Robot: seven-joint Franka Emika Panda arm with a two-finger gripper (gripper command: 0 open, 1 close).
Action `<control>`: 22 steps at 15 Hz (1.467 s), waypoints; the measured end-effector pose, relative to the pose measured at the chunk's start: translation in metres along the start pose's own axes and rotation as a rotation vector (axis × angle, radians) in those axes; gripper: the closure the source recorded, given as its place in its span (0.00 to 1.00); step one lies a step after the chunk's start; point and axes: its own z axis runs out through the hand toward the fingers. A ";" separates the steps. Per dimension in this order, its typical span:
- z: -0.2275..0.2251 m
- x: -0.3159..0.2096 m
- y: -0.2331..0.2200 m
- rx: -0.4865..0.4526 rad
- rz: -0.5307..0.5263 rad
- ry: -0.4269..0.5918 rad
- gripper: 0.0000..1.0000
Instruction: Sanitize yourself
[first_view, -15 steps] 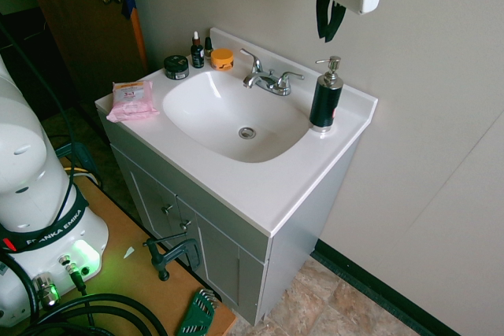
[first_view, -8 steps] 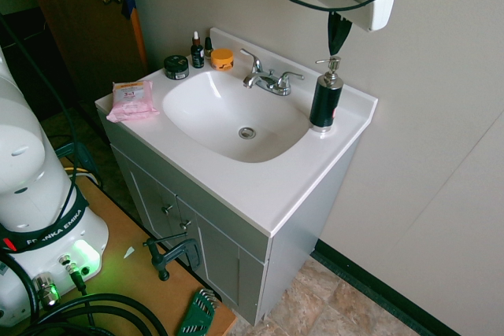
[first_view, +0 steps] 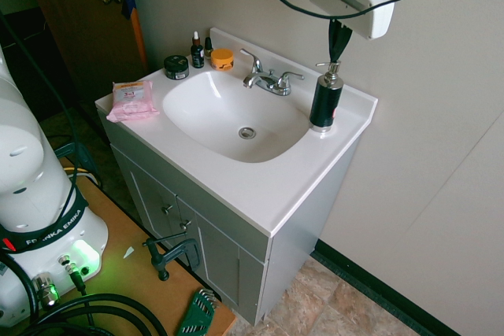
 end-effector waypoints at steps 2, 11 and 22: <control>0.001 0.000 0.000 0.002 0.003 -0.003 1.00; -0.026 -0.027 -0.020 0.058 -0.057 0.009 1.00; 0.010 -0.176 0.025 -0.002 -0.272 -0.045 0.00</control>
